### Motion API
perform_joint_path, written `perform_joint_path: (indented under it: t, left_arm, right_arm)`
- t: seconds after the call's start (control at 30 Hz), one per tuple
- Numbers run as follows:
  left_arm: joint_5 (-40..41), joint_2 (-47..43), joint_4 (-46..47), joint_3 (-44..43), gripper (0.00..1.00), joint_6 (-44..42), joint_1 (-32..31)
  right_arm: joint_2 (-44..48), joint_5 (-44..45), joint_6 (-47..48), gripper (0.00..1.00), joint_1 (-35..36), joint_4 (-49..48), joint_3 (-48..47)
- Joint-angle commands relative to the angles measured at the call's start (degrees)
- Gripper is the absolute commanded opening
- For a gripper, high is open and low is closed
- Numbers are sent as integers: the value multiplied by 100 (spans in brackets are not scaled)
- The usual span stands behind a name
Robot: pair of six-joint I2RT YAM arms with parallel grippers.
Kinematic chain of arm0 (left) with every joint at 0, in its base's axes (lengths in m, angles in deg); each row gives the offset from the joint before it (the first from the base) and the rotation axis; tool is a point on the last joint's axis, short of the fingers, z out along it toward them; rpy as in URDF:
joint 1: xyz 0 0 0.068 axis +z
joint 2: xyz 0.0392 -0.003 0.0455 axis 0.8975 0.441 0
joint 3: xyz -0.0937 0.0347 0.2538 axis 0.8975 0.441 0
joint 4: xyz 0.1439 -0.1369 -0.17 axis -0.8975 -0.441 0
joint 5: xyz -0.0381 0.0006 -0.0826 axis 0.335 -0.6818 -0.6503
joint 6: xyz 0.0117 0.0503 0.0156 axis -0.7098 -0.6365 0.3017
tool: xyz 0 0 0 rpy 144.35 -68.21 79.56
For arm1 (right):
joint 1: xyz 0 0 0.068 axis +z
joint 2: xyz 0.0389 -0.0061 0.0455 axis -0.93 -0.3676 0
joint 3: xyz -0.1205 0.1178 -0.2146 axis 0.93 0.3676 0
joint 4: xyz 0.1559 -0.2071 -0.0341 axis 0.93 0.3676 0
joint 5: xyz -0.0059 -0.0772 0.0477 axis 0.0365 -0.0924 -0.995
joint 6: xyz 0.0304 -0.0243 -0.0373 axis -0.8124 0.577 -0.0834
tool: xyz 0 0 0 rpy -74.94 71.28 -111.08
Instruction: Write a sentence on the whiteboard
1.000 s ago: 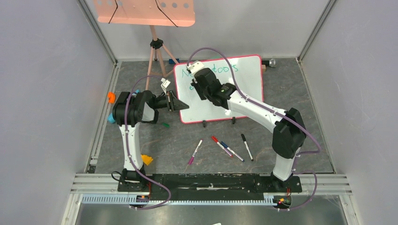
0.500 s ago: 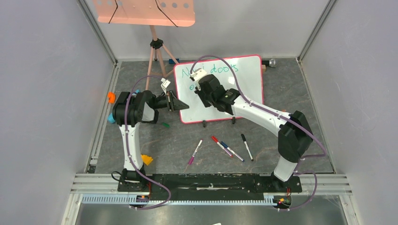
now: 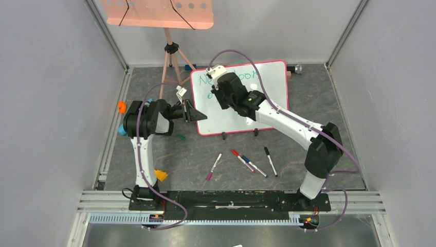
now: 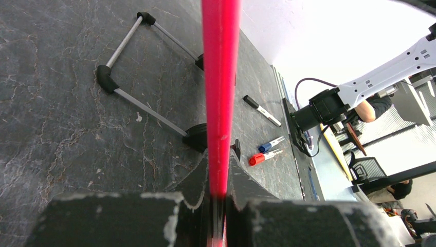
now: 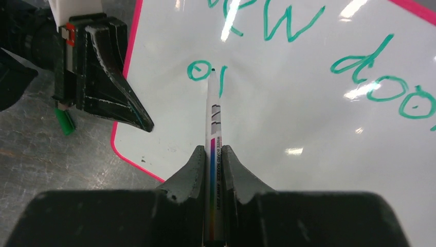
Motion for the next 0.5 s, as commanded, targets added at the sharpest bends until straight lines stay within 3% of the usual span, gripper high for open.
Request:
perform_joint_path:
  t: [0.0,0.47]
  left_arm:
    - [578,310,171,-35,2,-266,103]
    - [577,307,175,-38,2,-270,96]
  right_arm:
    - [-46,87,41,0,-35,-59,-449]
    - [-412,304,93,0,-98,24,-657]
